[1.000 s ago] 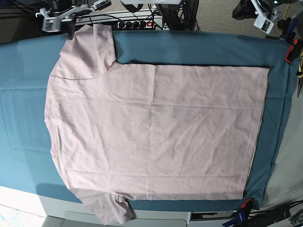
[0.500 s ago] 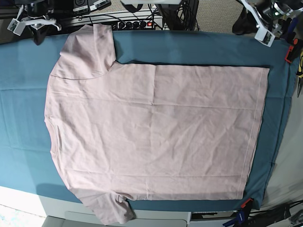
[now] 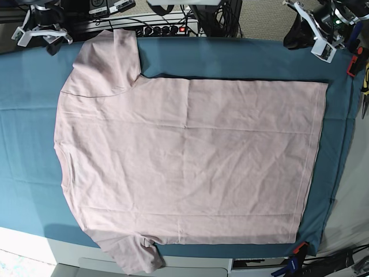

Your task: Fold the T-shirt properly

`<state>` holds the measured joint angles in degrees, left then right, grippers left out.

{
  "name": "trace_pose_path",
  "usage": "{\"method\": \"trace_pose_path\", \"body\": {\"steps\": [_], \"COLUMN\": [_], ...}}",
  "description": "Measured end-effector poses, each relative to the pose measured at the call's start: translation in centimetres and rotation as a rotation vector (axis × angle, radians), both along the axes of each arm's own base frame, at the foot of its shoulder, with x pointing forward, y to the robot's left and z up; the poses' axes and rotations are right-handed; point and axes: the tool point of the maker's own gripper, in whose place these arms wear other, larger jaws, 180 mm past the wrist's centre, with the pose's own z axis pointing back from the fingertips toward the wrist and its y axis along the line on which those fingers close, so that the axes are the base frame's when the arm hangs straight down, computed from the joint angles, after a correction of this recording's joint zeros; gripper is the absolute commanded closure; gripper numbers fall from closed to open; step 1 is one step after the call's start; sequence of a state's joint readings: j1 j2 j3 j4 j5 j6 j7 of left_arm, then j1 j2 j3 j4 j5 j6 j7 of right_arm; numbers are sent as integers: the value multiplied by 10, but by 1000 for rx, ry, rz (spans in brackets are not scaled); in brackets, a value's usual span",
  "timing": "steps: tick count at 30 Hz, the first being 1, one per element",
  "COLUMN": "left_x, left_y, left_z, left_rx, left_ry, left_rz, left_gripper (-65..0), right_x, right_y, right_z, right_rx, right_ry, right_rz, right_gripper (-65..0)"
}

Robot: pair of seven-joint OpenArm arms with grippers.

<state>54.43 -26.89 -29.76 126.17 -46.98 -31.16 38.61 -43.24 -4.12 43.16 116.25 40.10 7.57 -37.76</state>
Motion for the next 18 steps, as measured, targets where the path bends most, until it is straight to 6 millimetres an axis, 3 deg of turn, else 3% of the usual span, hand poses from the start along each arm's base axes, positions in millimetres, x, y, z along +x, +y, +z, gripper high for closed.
{"method": "trace_pose_path", "body": {"steps": [4, 11, 18], "left_x": [0, 0, 7], "left_y": [0, 0, 3], "left_z": [0, 0, -1], "left_rx": [-1, 0, 32], "left_ry": [0, 0, -20], "left_rz": [1, 0, -8], "left_gripper": [-68, -68, -68], "right_x": [8, 25, 24], "right_y": [31, 66, 53], "right_z": [-23, -12, -13], "right_rx": [180, 284, 195], "right_ry": [-26, -148, -119], "right_rz": [112, 292, 294], "right_gripper": [-252, -252, -252]}}
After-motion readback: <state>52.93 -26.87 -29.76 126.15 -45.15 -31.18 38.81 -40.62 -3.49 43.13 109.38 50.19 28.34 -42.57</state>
